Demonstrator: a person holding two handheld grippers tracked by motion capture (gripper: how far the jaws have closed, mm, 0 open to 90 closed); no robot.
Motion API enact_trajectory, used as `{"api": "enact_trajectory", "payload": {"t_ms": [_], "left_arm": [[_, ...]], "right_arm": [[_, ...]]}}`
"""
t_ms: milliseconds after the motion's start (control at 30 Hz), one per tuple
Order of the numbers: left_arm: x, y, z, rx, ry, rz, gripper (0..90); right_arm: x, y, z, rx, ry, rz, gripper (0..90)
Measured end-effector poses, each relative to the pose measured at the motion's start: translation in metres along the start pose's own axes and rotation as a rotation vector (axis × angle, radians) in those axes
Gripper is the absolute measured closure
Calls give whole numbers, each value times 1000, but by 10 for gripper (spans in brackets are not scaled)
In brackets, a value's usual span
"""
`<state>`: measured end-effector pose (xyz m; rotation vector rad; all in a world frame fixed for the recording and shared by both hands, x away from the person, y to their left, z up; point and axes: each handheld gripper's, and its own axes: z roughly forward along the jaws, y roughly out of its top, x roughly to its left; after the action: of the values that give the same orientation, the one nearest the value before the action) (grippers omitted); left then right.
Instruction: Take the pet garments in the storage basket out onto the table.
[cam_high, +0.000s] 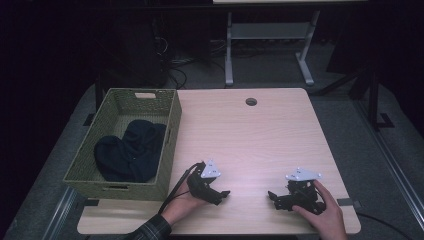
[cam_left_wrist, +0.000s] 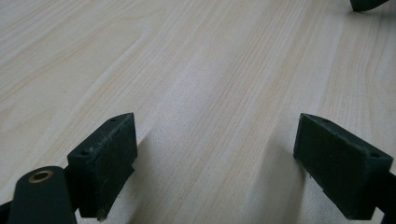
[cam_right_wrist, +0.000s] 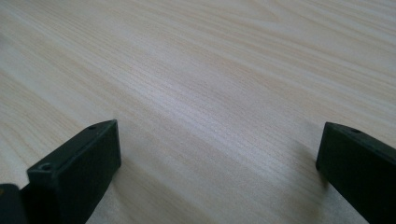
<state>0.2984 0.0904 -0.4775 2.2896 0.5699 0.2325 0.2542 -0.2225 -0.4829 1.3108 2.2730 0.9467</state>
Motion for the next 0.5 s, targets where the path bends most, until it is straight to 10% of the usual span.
{"api": "enact_trajectory", "payload": {"t_ms": [500], "left_arm": [[4, 4, -7, 45, -45, -20, 140]], "right_arm": [[0, 0, 0, 2, 0, -2, 0]]}}
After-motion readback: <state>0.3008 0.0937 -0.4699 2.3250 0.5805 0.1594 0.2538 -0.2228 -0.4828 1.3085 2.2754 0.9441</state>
